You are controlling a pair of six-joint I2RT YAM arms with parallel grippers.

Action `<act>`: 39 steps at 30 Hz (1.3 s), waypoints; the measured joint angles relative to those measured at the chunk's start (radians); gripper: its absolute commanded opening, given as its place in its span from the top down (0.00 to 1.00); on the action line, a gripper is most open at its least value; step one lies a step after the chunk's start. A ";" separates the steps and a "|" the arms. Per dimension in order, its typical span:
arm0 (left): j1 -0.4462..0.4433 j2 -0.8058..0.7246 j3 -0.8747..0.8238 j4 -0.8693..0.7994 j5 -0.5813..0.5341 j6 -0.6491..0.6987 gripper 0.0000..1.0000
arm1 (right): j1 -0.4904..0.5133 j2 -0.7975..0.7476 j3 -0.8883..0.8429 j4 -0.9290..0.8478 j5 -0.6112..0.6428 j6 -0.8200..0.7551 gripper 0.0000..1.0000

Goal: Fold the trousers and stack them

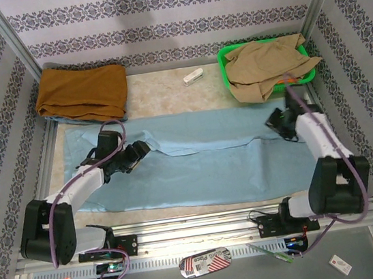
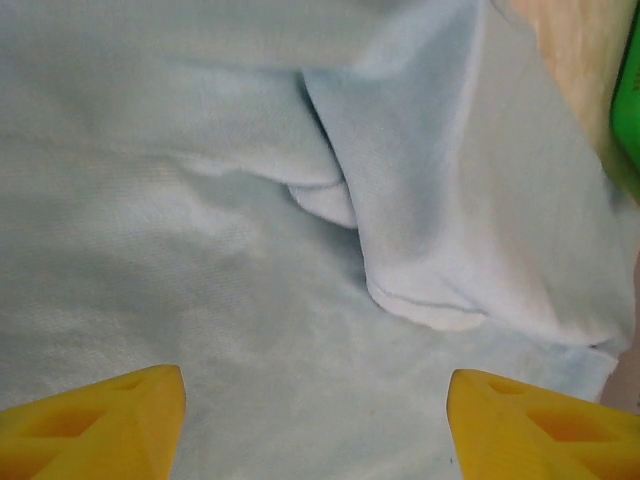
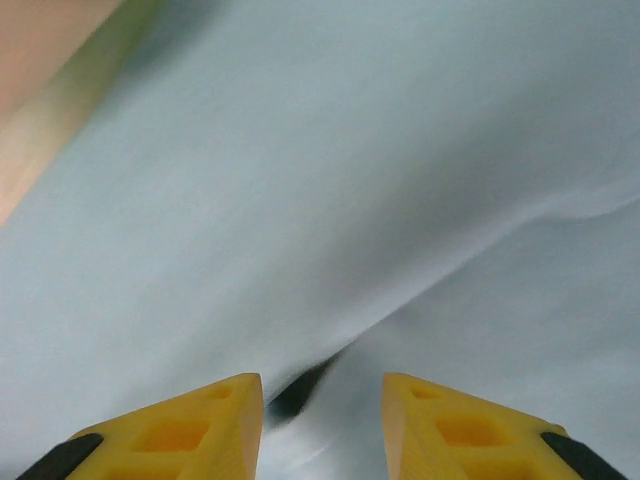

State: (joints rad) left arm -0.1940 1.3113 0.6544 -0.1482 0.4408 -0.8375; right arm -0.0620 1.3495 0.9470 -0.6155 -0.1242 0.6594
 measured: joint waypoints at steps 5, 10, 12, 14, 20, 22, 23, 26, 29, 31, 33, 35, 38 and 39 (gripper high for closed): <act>0.000 0.124 0.032 0.003 -0.063 0.000 0.38 | 0.445 0.060 -0.007 0.087 0.025 0.055 0.88; 0.006 0.237 0.063 0.027 -0.111 -0.007 0.46 | 0.671 0.313 0.068 0.144 0.026 0.070 0.96; 0.006 0.237 0.042 0.058 -0.129 -0.018 0.49 | 0.702 0.377 0.072 0.171 0.017 0.072 0.97; 0.006 0.208 0.003 0.092 -0.142 -0.035 0.51 | 0.715 0.412 0.065 0.194 0.005 0.072 0.97; 0.006 0.044 -0.147 0.093 -0.173 -0.081 0.54 | 0.719 0.401 0.009 0.293 -0.039 0.077 0.96; 0.006 -0.025 -0.185 0.048 -0.177 -0.093 0.54 | 0.719 0.383 -0.026 0.334 -0.062 0.080 0.95; 0.006 -0.064 -0.202 0.015 -0.177 -0.102 0.54 | 0.721 0.372 -0.045 0.352 -0.078 0.084 0.94; 0.006 -0.176 -0.238 -0.103 -0.182 -0.122 0.54 | 0.721 0.347 -0.087 0.377 -0.128 0.097 0.92; 0.006 -0.254 -0.254 -0.209 -0.184 -0.137 0.54 | 0.721 0.328 -0.111 0.373 -0.174 0.098 0.90; 0.006 -0.286 -0.256 -0.267 -0.183 -0.141 0.54 | 0.721 0.314 -0.124 0.355 -0.197 0.098 0.88; 0.006 -0.301 -0.254 -0.309 -0.183 -0.140 0.54 | 0.721 0.291 -0.135 0.316 -0.208 0.095 0.87; 0.006 -0.301 -0.237 -0.348 -0.183 -0.138 0.53 | 0.721 0.263 -0.138 0.257 -0.207 0.089 0.86; 0.006 -0.266 -0.151 -0.411 -0.183 -0.119 0.49 | 0.721 0.207 -0.125 0.159 -0.197 0.066 0.83; 0.006 -0.240 -0.100 -0.426 -0.184 -0.104 0.47 | 0.720 0.187 -0.108 0.127 -0.188 0.052 0.82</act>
State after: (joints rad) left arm -0.1875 1.0714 0.5545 -0.5743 0.2569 -0.9417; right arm 0.6579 1.5368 0.8391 -0.4881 -0.3119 0.7116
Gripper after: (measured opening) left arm 0.504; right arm 0.168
